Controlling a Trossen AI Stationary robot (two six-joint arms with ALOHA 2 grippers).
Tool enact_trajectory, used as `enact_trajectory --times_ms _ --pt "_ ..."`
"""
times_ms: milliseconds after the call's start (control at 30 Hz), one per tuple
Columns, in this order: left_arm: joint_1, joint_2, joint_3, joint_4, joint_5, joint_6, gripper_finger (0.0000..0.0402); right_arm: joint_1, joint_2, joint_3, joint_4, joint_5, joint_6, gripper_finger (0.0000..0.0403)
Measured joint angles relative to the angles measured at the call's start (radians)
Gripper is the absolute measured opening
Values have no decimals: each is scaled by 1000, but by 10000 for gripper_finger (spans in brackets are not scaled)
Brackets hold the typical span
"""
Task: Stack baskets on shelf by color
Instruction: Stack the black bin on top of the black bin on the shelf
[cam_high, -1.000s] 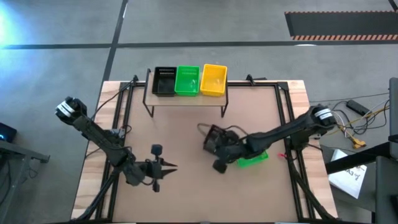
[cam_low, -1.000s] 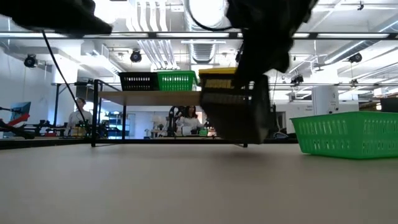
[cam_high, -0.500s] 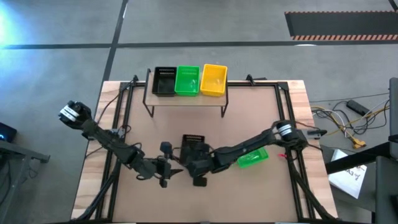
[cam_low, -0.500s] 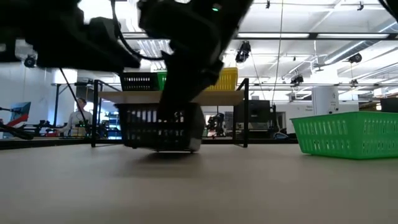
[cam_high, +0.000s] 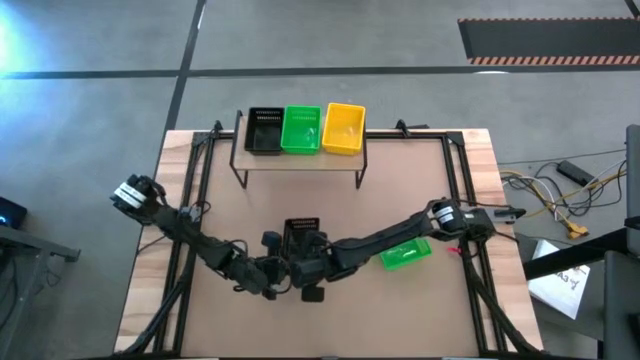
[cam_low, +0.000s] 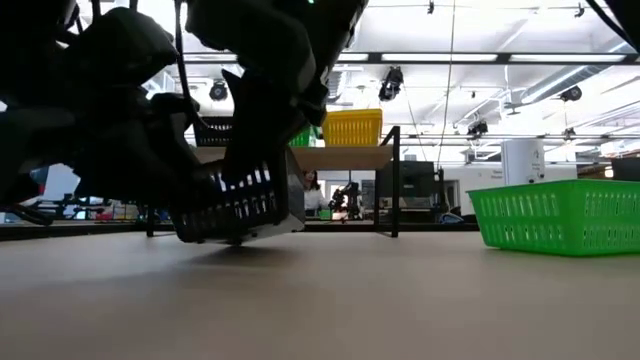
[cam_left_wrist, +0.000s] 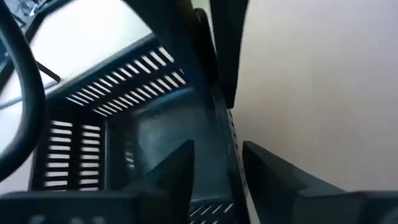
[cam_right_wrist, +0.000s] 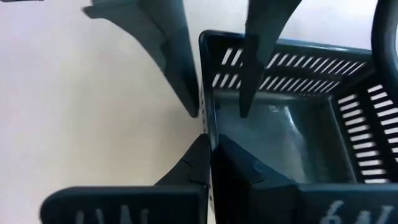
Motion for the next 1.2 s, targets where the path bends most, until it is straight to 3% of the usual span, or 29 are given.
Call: enact_trajectory --times_ms 133,267,500,700,933,1200 --pt "0 -15 0 -5 17 -31 58 4 -2 -5 23 33 -25 23" --pt "0 -24 0 -6 43 -32 8 22 -2 -6 66 103 -93 64" --pt "-3 -24 0 -56 90 -43 1 103 -8 -12 92 354 -173 150" --pt "-10 -36 5 -163 91 -101 0 211 -8 -49 89 618 -127 176" --pt "-26 -174 118 -554 65 -188 0 352 -10 -99 77 840 72 159" --pt "20 -392 394 -1169 -50 -209 0 429 -10 -144 77 868 172 134"
